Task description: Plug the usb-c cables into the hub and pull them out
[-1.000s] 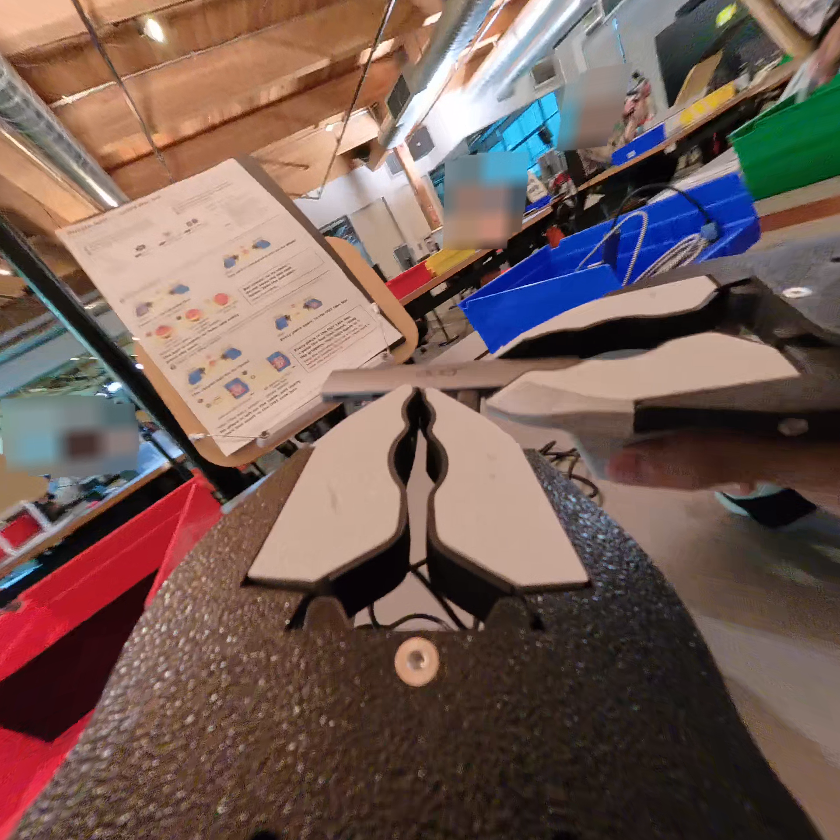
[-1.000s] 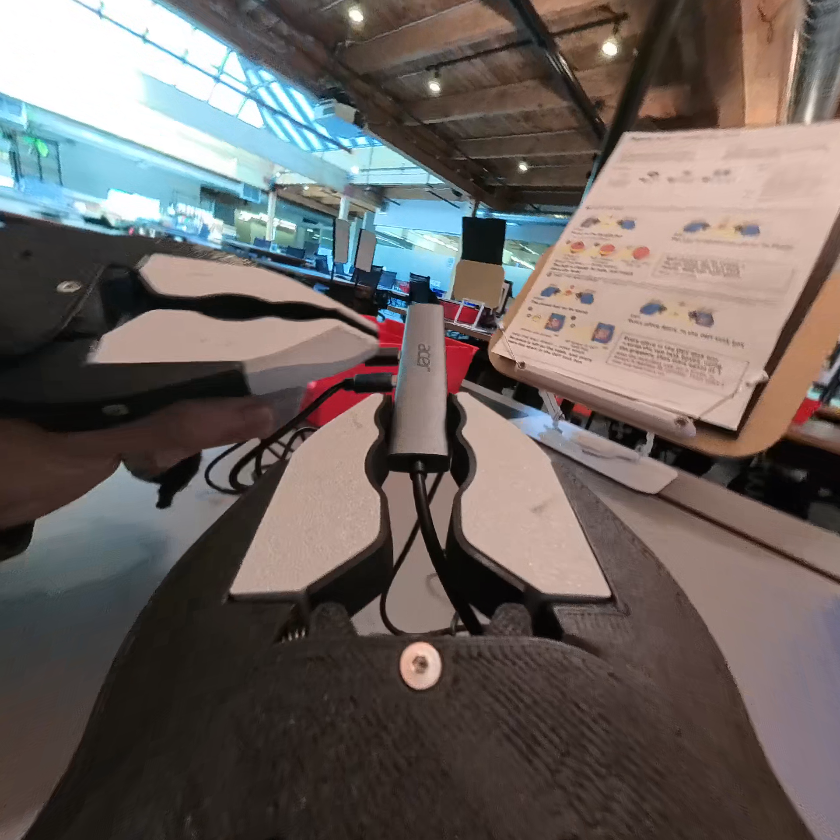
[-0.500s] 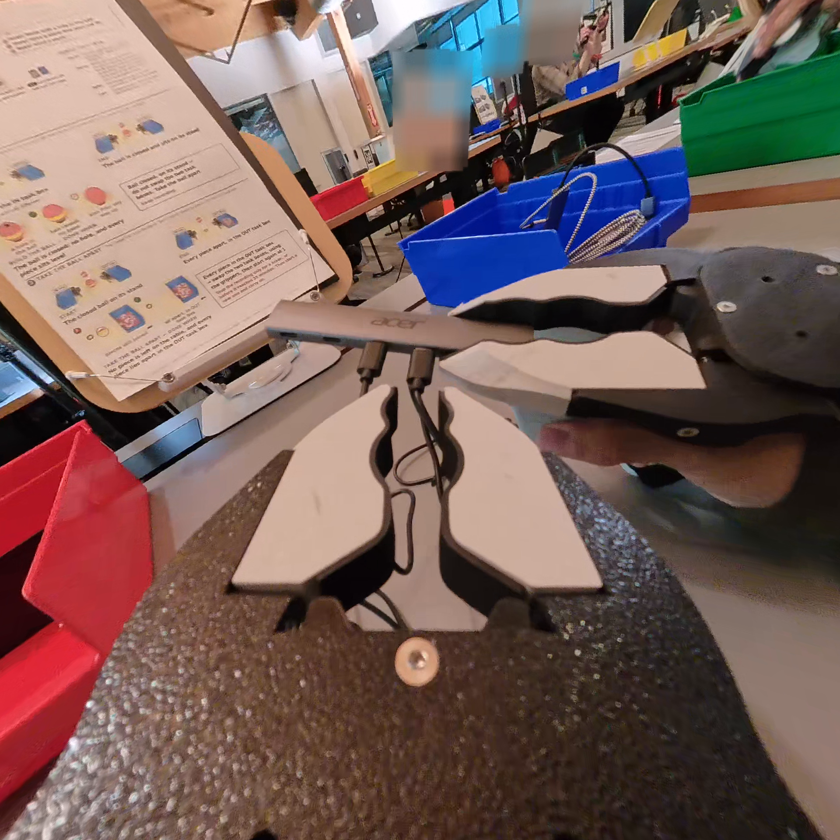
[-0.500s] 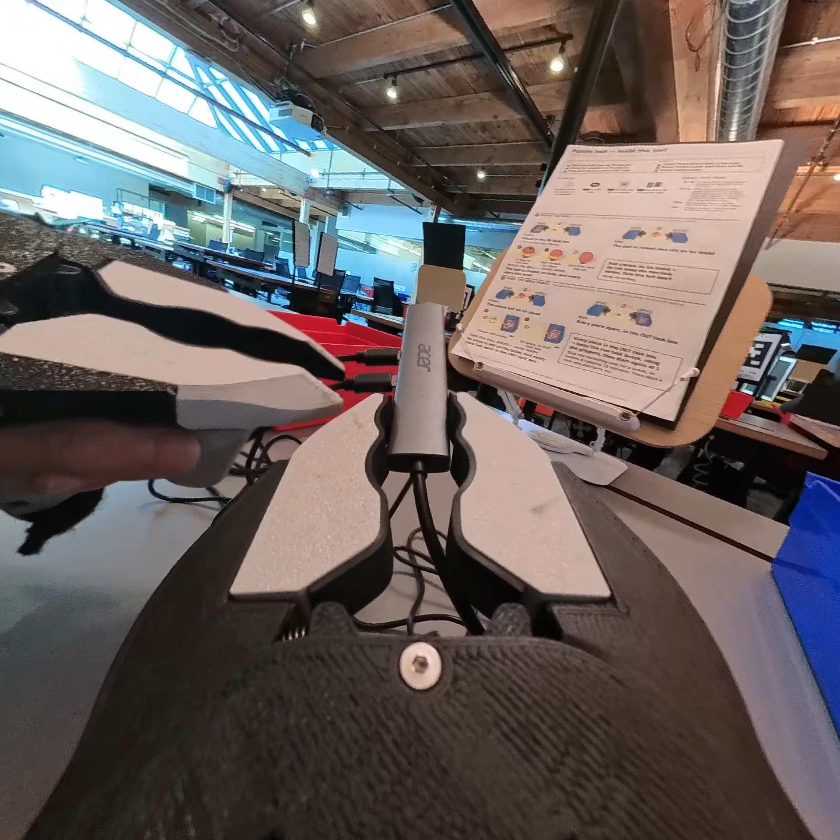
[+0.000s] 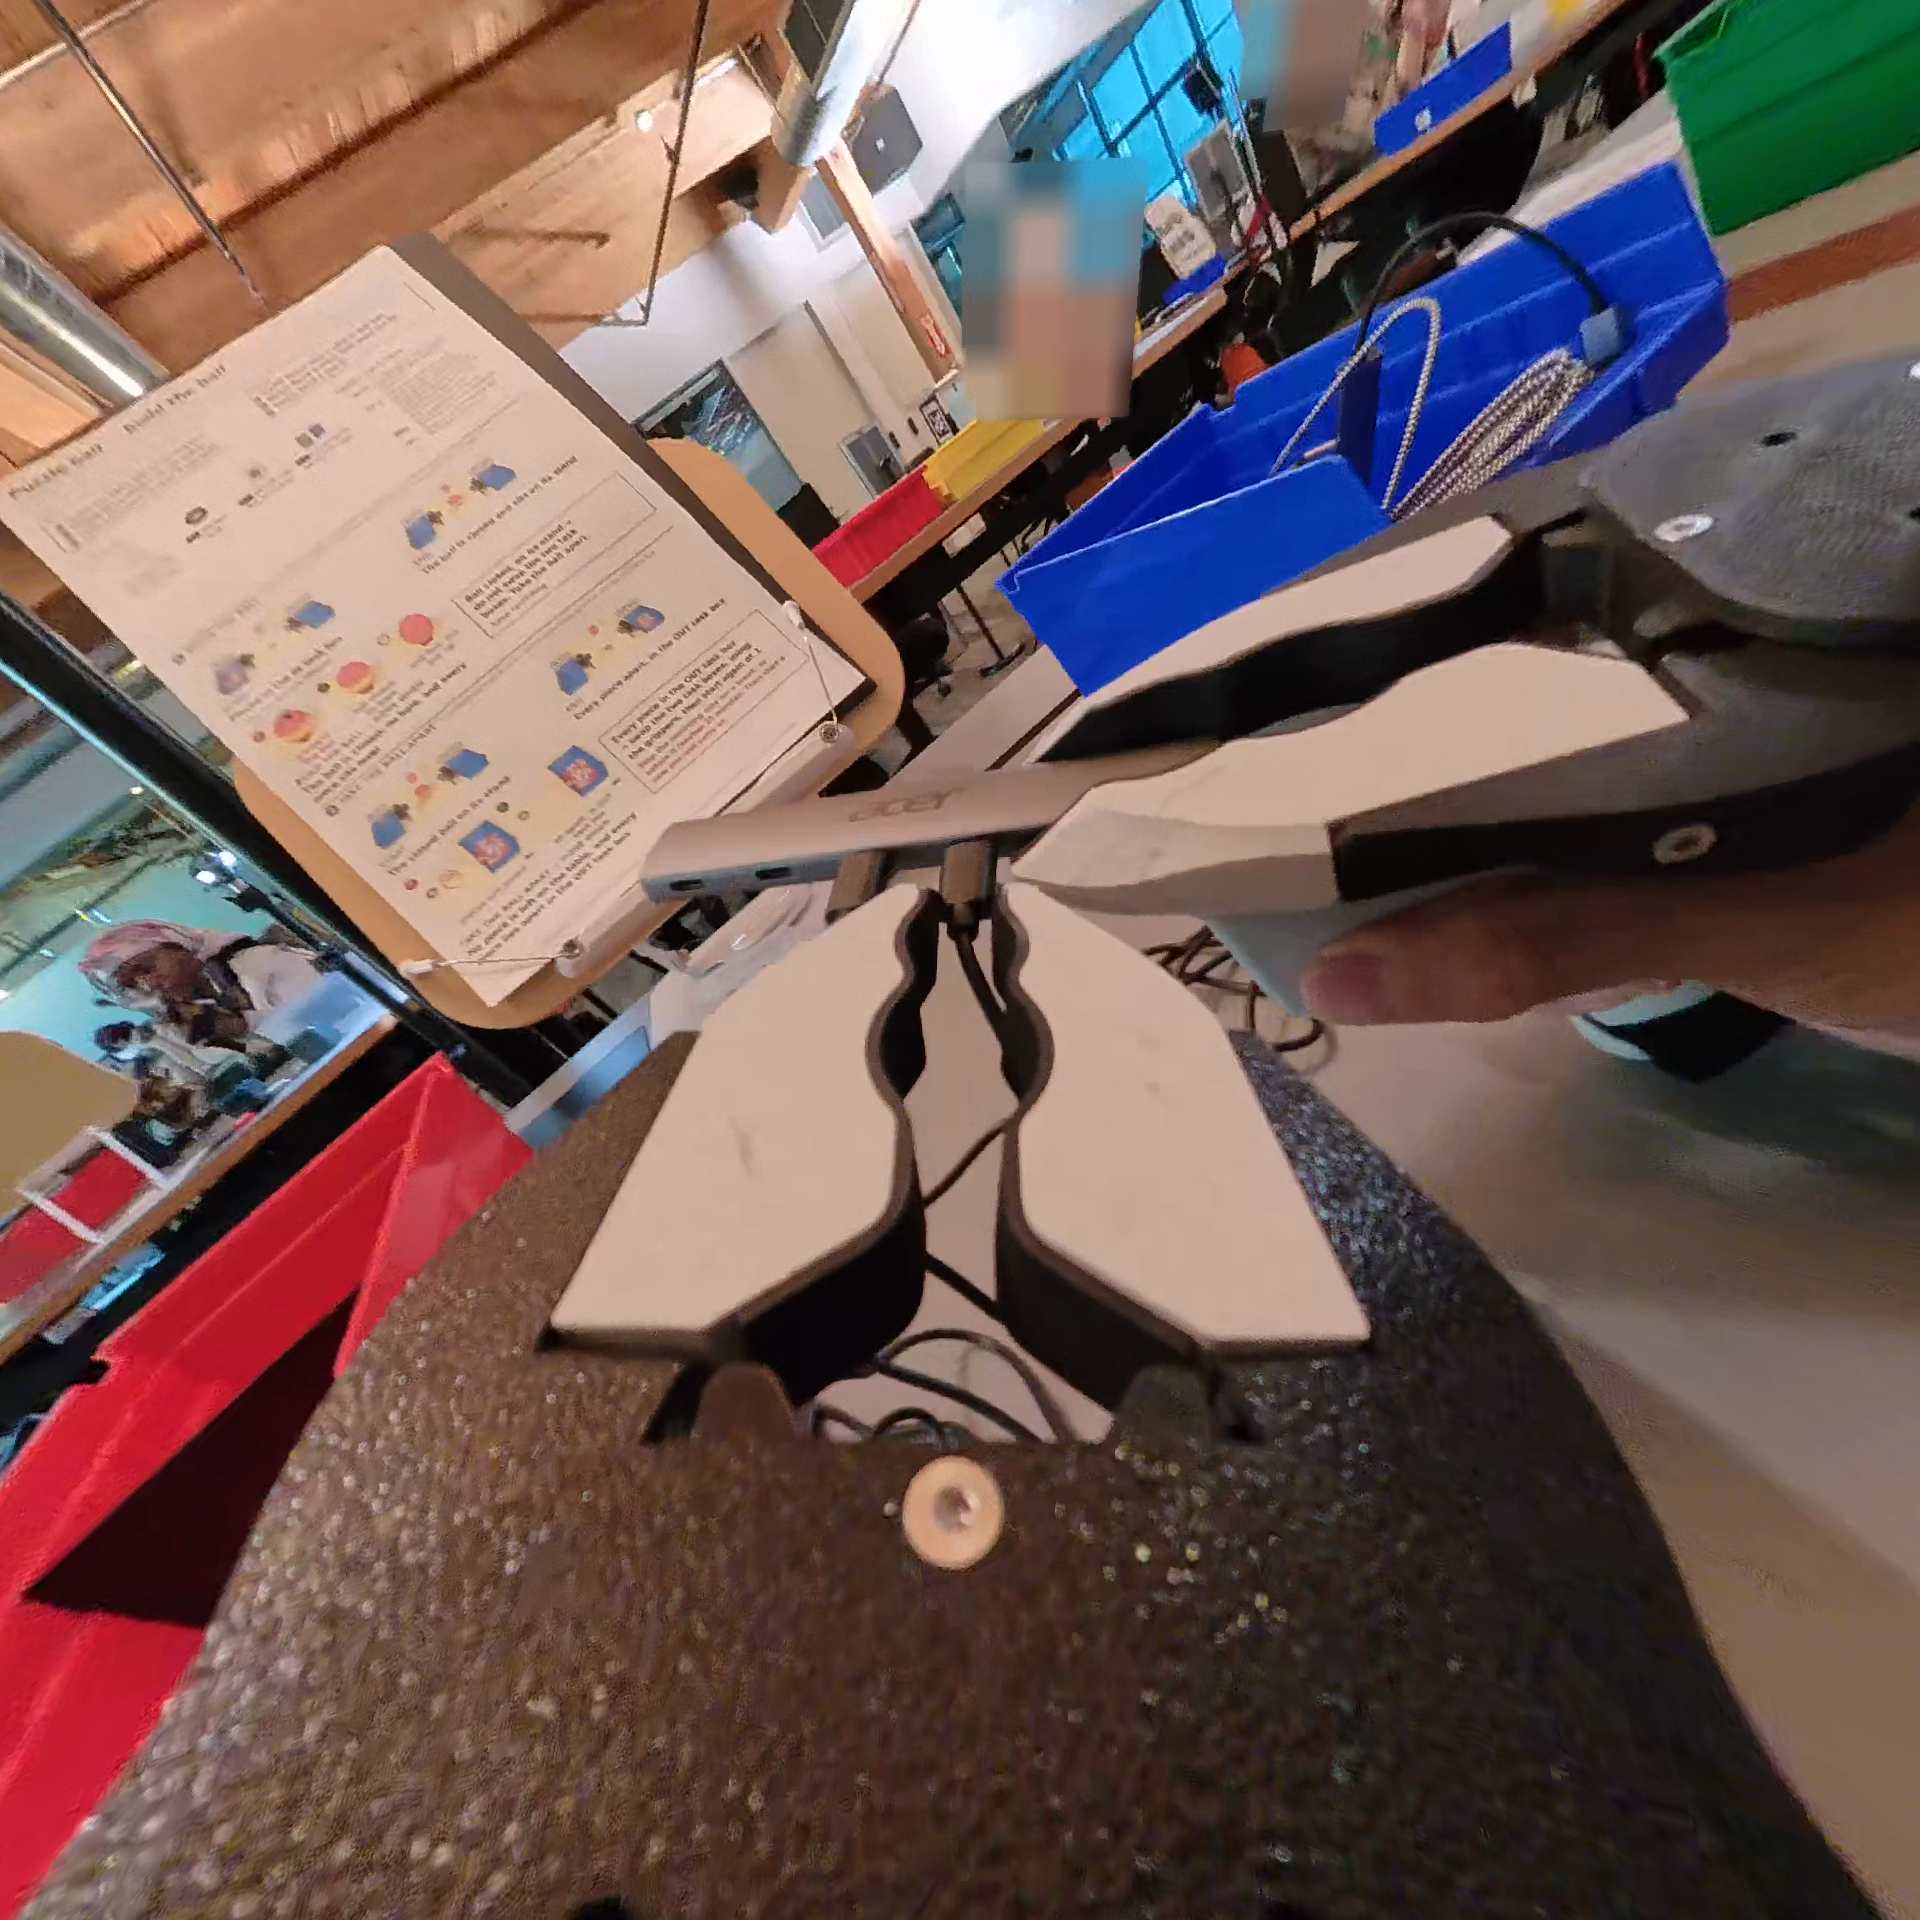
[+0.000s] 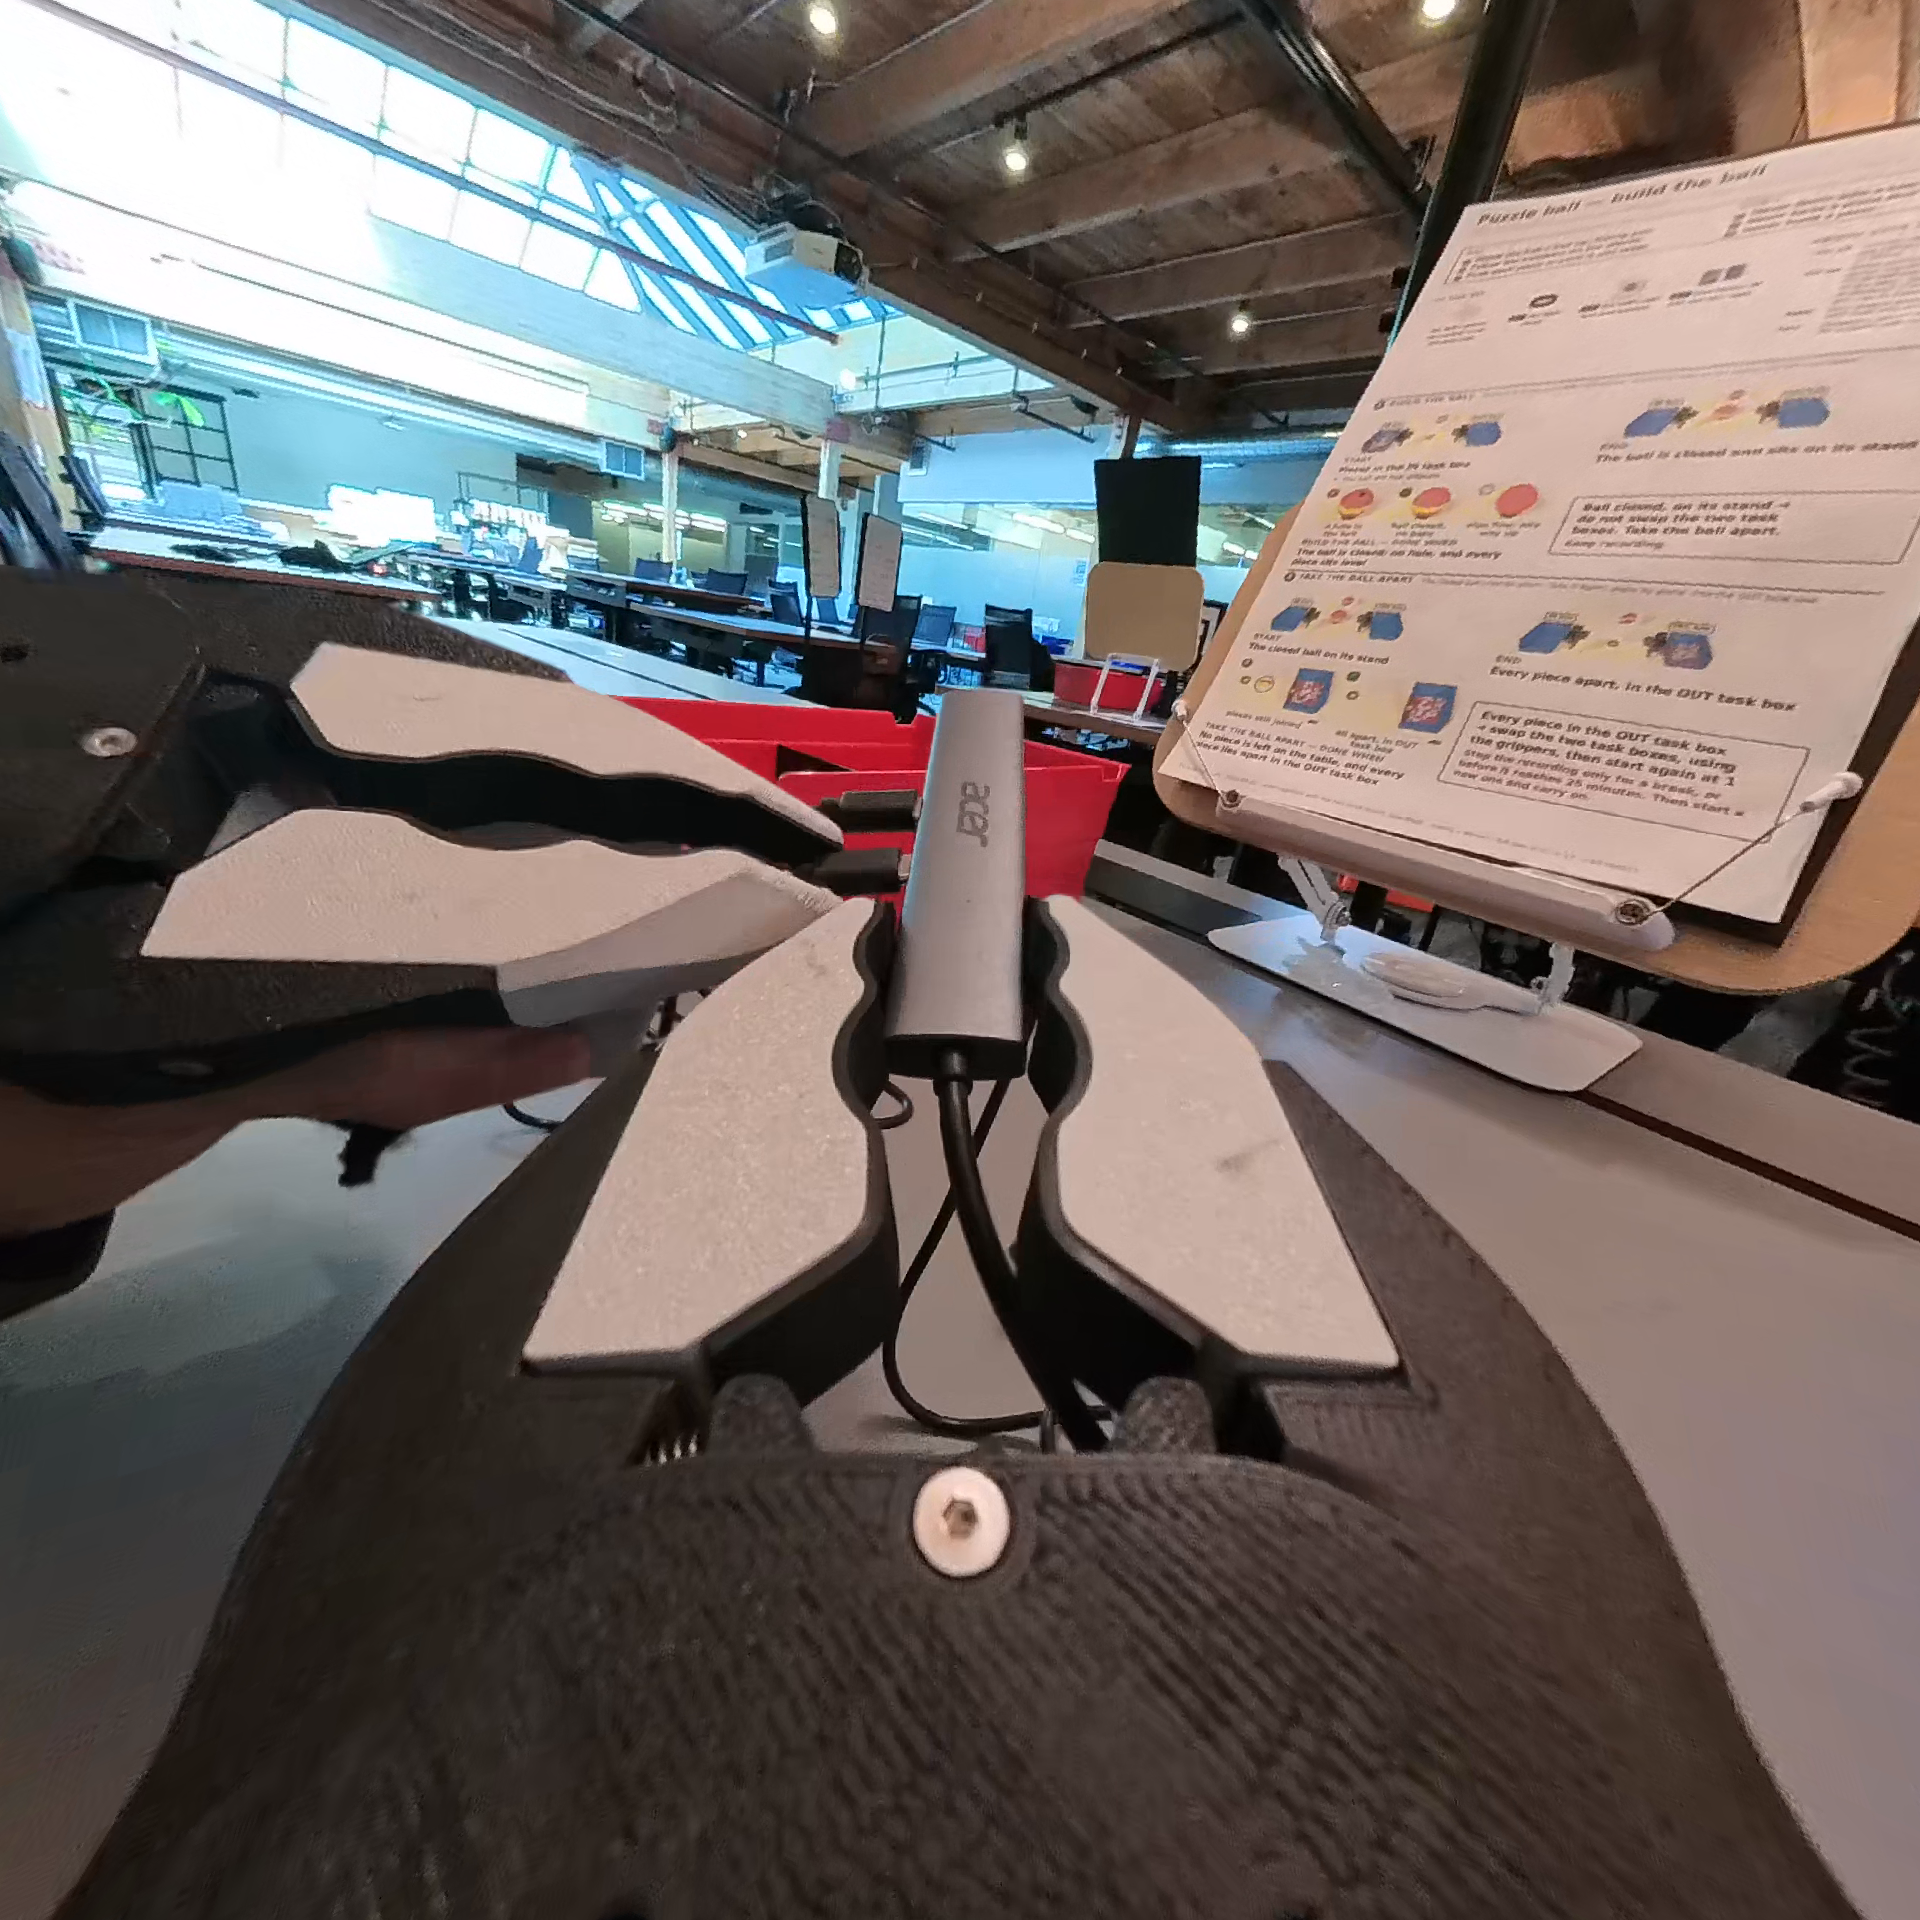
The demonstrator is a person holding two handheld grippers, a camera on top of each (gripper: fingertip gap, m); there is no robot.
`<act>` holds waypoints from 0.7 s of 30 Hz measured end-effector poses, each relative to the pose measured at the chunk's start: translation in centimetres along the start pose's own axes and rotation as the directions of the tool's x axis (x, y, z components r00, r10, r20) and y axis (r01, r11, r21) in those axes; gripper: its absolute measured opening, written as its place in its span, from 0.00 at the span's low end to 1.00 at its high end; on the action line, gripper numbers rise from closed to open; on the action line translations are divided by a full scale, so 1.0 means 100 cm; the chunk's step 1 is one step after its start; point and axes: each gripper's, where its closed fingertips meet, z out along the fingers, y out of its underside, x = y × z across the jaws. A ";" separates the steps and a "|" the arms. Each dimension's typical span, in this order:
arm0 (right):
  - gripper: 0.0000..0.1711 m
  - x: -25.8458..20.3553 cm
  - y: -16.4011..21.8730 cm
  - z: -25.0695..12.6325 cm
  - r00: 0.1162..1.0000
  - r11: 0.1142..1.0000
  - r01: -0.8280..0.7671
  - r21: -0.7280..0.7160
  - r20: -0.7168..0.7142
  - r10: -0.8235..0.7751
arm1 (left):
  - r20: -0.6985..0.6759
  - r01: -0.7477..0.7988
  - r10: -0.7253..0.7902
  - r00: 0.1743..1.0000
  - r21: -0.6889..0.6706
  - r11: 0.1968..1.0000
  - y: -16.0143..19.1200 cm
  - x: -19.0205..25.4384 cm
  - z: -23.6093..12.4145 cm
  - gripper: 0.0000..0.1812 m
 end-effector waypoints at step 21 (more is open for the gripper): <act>0.06 0.002 -0.008 -0.003 1.000 0.999 -0.005 0.050 -0.013 0.005 | 0.043 0.066 -0.068 0.997 0.030 0.997 0.004 -0.021 0.000 0.00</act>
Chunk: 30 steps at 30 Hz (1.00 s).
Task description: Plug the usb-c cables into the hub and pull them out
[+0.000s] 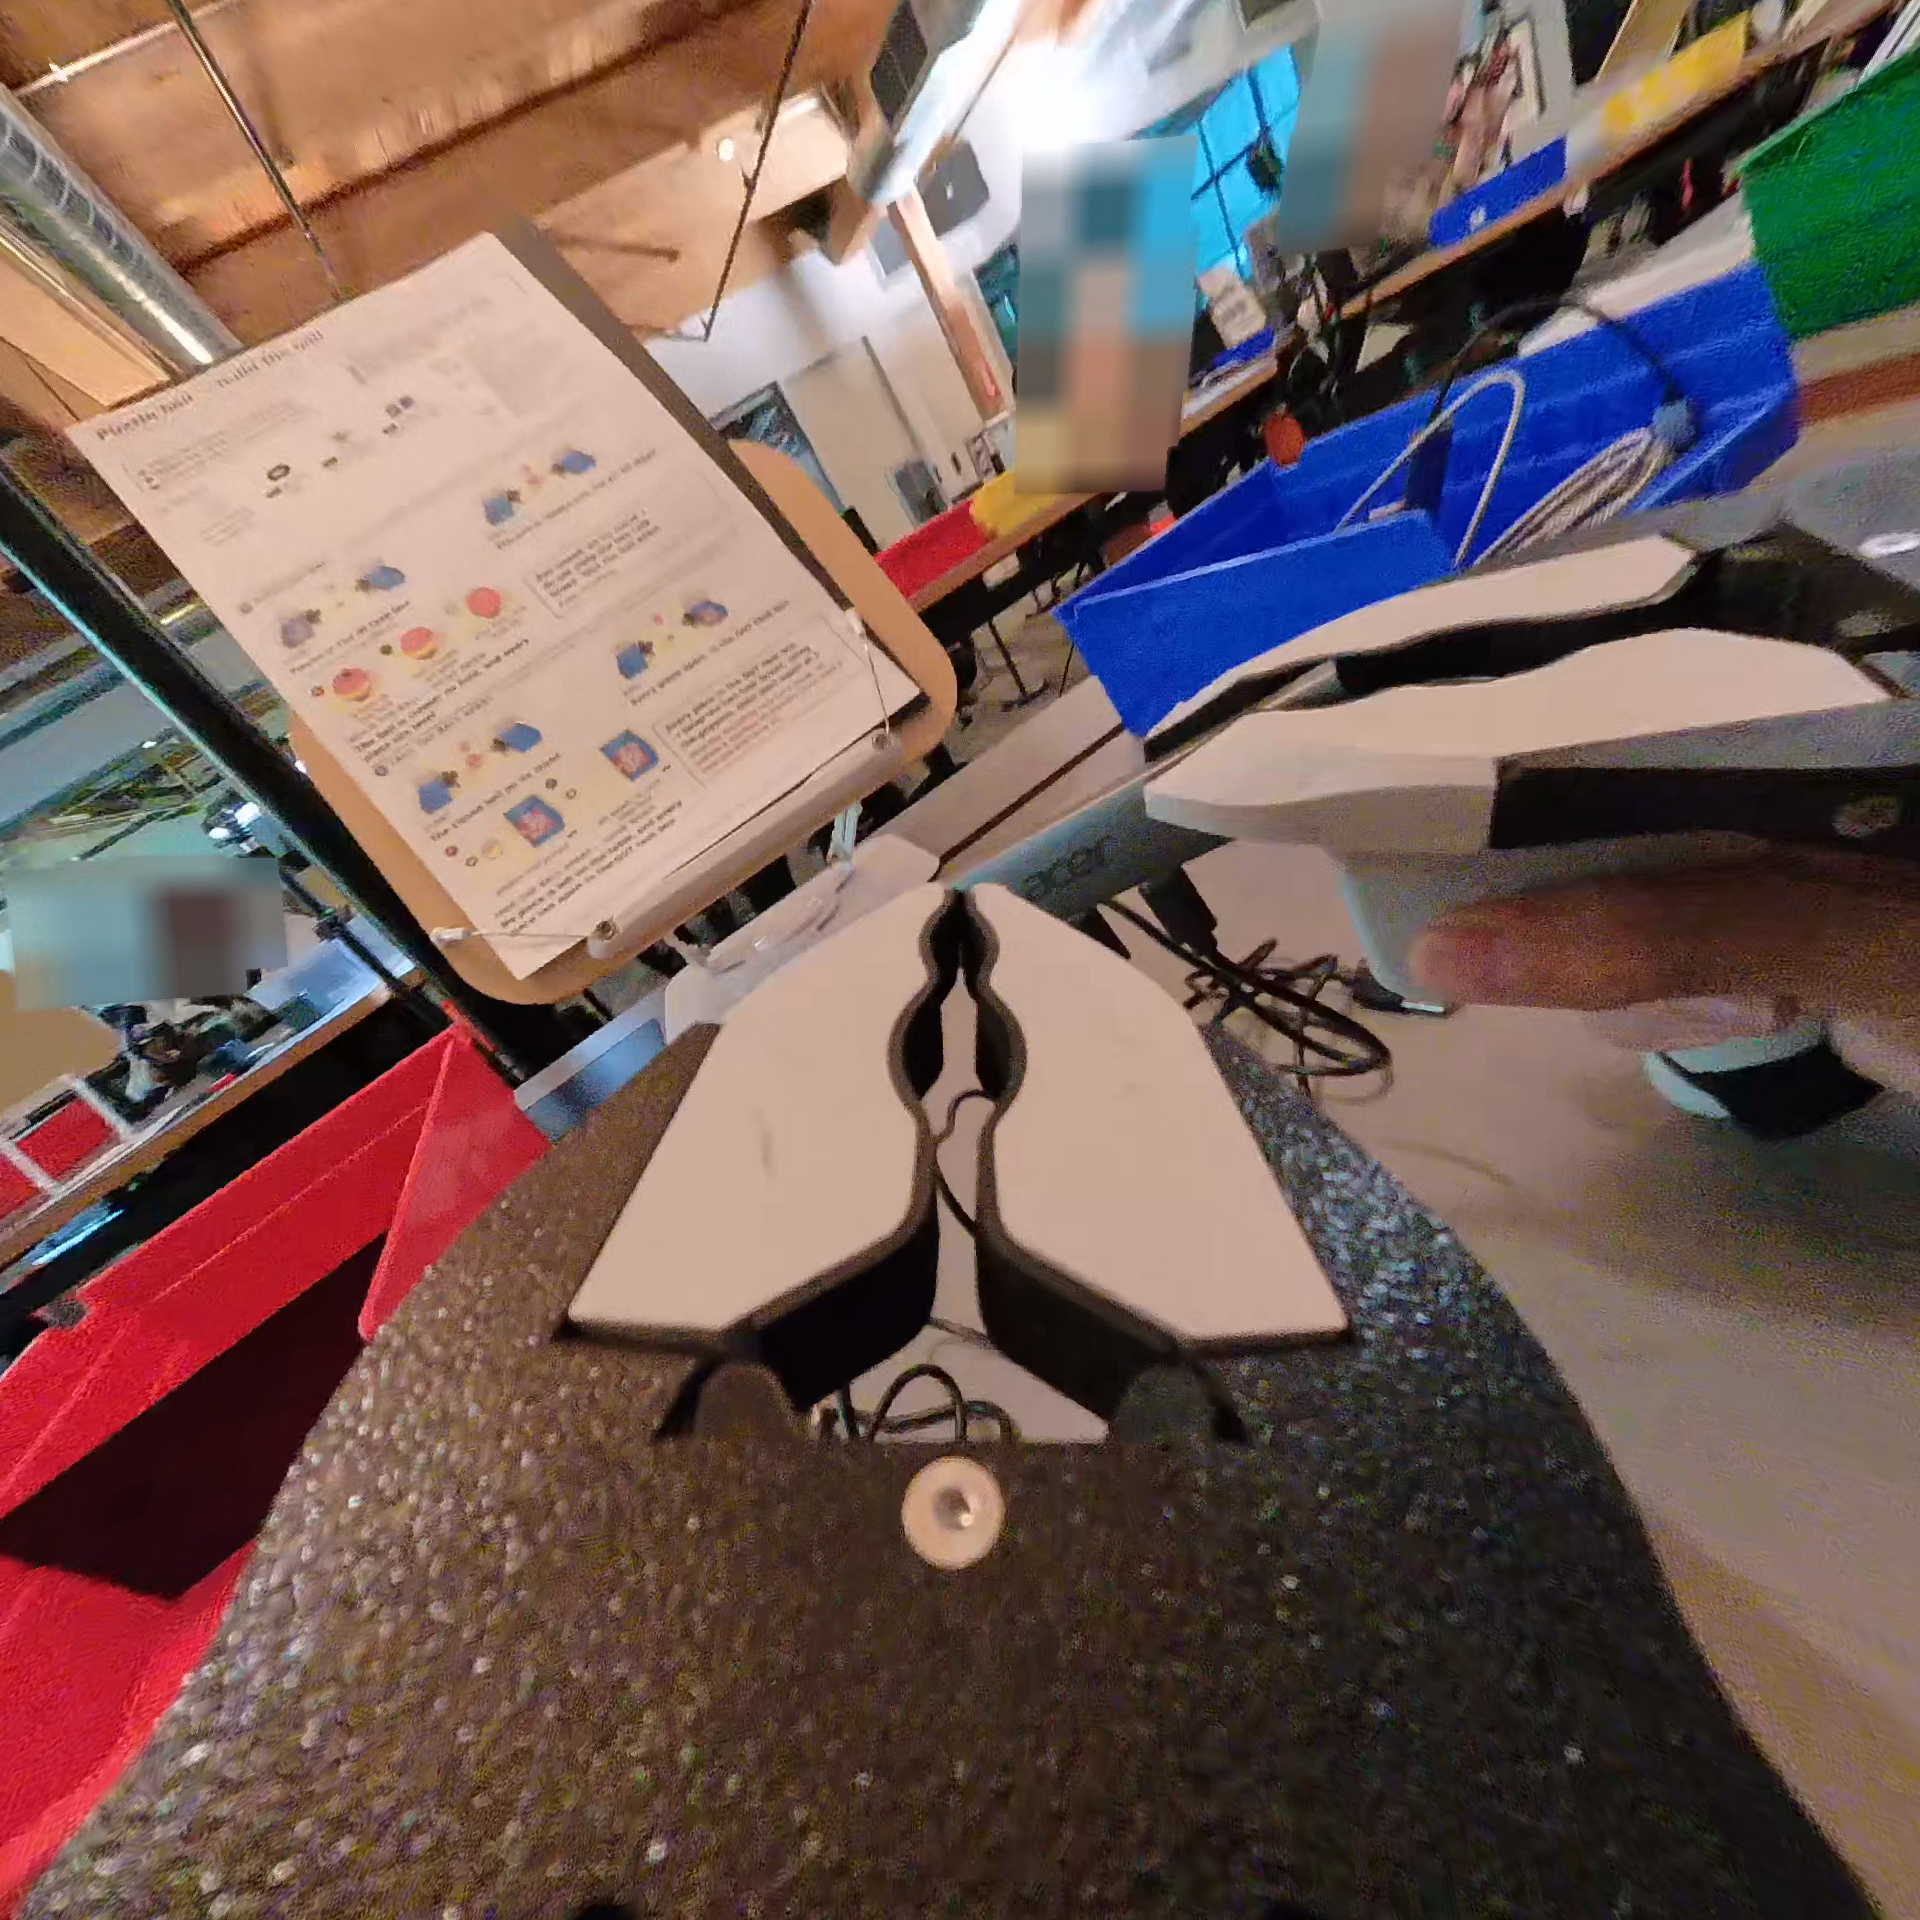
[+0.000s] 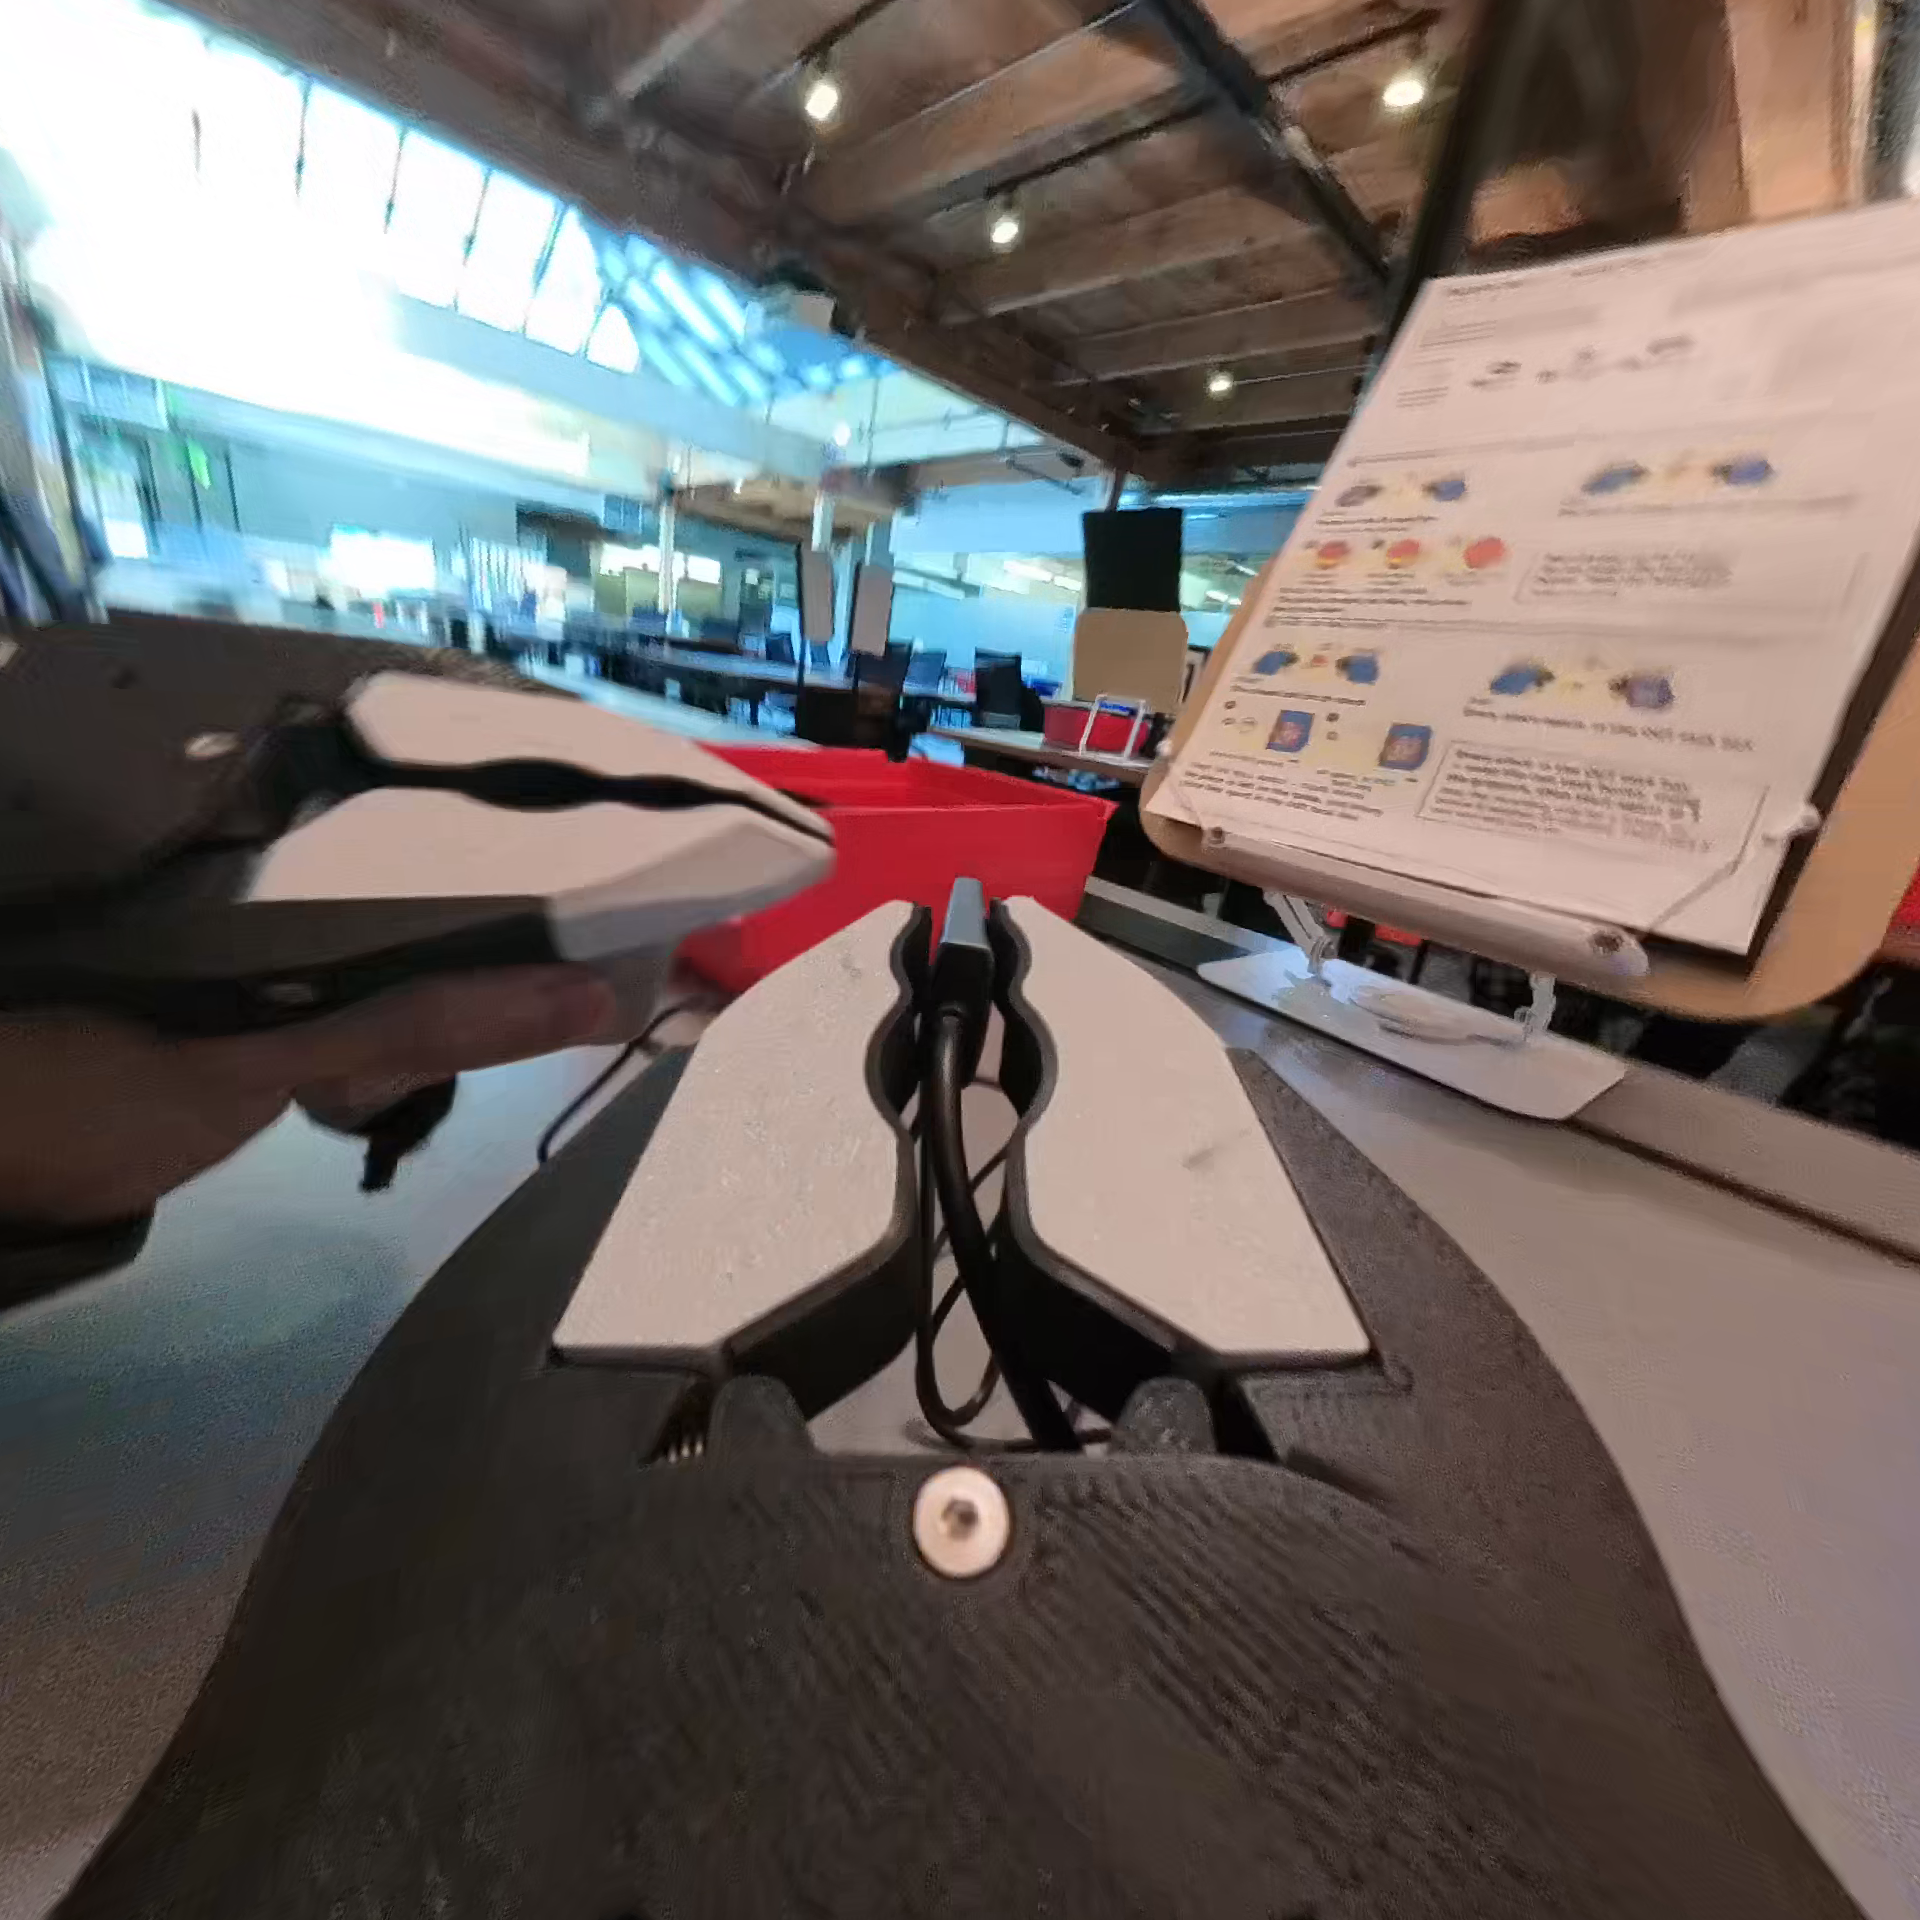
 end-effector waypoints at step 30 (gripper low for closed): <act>0.28 -0.035 -0.004 -0.013 0.882 0.991 0.102 -0.082 0.469 -0.052 | -0.383 -0.443 0.367 0.848 -0.131 0.887 0.021 0.003 -0.027 0.14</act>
